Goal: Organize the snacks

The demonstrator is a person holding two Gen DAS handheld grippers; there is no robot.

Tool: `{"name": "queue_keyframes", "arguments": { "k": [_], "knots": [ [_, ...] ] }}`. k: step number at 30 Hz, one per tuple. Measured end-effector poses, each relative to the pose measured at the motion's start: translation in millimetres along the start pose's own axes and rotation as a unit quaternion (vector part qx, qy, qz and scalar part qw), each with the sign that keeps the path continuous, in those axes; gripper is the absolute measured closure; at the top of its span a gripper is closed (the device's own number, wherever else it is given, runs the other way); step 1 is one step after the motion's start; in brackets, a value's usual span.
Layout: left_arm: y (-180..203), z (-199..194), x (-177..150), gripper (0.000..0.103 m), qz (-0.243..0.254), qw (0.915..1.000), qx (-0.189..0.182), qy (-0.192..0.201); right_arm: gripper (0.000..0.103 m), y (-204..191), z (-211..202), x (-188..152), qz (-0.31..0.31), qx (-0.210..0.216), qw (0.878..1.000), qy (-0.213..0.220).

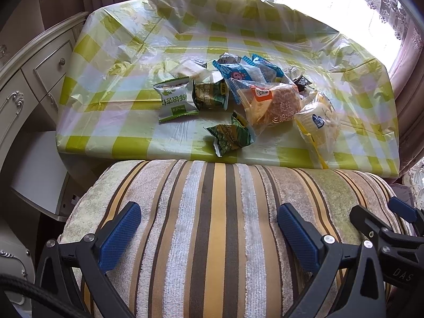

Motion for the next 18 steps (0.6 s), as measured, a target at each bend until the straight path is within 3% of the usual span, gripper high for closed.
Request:
{"name": "queue_keyframes", "arguments": {
  "k": [18],
  "knots": [
    [-2.9, 8.2, -0.6, 0.000, -0.008, 0.9998, -0.013, -0.015, 0.000, -1.9, 3.5, 1.3, -0.005, -0.004, 1.000, 0.001]
  ]
}}
Point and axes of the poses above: each gripper's, at about its wrist camera, not at the fingertips, and z roughly the way its jaws point, y to its right, x to its top, the point moved 2 cm from there along z, roughly the way its jaws point, and after that the axes turned 13 degrees about y, right-handed, at the moved point
